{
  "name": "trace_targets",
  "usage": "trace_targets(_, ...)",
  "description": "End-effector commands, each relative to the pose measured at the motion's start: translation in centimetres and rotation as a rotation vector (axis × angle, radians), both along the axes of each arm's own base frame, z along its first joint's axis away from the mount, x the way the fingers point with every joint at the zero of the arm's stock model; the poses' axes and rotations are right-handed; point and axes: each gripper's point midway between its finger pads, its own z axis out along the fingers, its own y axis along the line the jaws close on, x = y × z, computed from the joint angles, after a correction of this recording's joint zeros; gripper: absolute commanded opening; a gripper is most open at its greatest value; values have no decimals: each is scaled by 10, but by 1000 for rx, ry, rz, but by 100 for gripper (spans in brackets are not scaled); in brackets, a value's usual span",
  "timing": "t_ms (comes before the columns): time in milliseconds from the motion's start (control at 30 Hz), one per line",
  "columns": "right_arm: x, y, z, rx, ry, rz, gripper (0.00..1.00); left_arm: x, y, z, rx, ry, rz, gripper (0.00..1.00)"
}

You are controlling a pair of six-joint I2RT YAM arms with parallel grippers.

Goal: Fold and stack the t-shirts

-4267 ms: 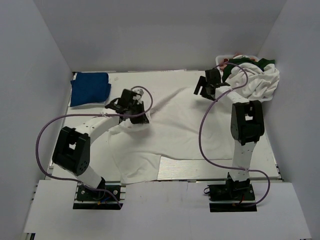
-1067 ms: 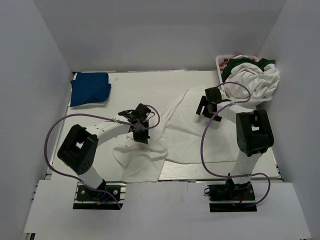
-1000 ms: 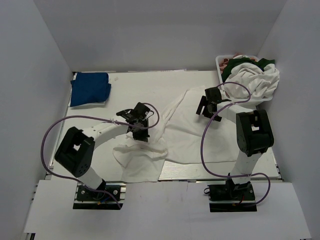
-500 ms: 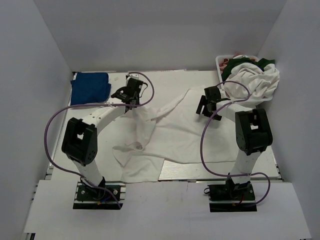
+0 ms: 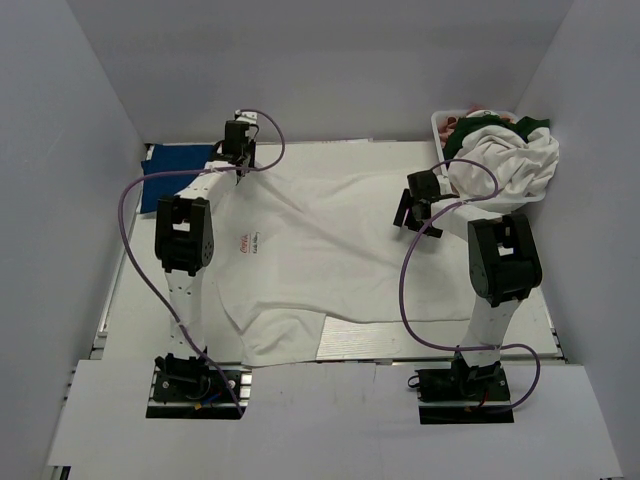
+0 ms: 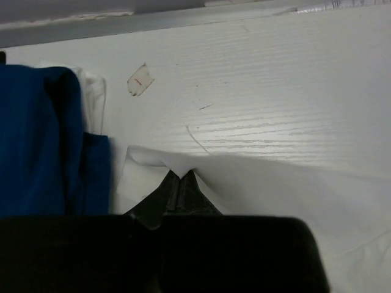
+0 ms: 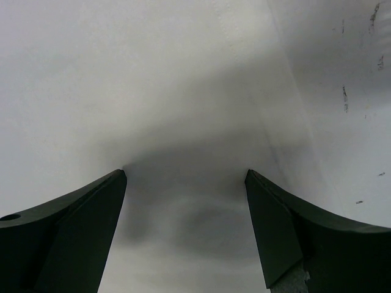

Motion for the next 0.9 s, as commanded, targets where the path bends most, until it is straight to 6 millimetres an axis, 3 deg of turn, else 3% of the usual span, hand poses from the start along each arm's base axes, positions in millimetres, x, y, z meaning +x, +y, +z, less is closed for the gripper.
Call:
trace_targets(0,-19,-1,-27,-10,92,7,85,22,-30,48,37,-186,-242,0)
trace_targets(67,-18,-3,-27,-19,92,3,85,36,-32,72,40,-310,-243,0)
trace_targets(100,-19,-6,-29,-27,104,-5,85,40,-23,68,52,-321,-233,0)
trace_targets(200,-20,-6,-30,-31,112,-3,86,57,-9,83,71,-397,-214,0)
trace_targets(233,-20,-5,-31,-33,114,-1,86,63,-10,72,71,-388,-215,3)
trace_targets(267,-23,-6,-31,-36,123,1,86,70,-13,83,66,-395,-226,32)
trace_targets(300,-20,-6,-30,-37,113,-3,86,74,-14,81,66,-385,-226,63)
trace_targets(333,-19,-6,-28,-40,111,-1,86,81,-11,60,66,-342,-201,99)
trace_targets(367,-20,-5,-26,-38,109,-1,88,89,-2,74,63,-320,-122,100)
trace_targets(467,-19,-6,-21,-37,98,-5,88,86,1,74,19,-281,-74,100)
trace_targets(533,-19,-4,-18,-33,93,-4,88,79,5,85,-13,-289,-26,100)
trace_targets(567,-18,-5,-12,-28,81,-9,89,70,5,72,-28,-250,-17,100)
trace_targets(600,-18,-5,-9,-23,75,-18,89,60,6,93,-48,-265,-8,100)
trace_targets(700,-14,-3,-1,-2,75,-38,89,28,6,77,-122,-152,45,100)
trace_targets(733,-13,-3,-1,-4,76,-39,89,15,7,63,-137,-100,62,100)
trace_targets(767,-4,-2,7,2,57,-41,91,4,-3,70,-180,-85,59,100)
trace_targets(800,-3,0,5,10,68,-39,91,-8,-2,60,-190,-34,76,100)
trace_targets(833,6,3,13,18,47,-39,91,-21,-8,41,-220,28,55,100)
trace_targets(867,12,6,17,28,40,-34,91,-28,-20,35,-255,52,34,100)
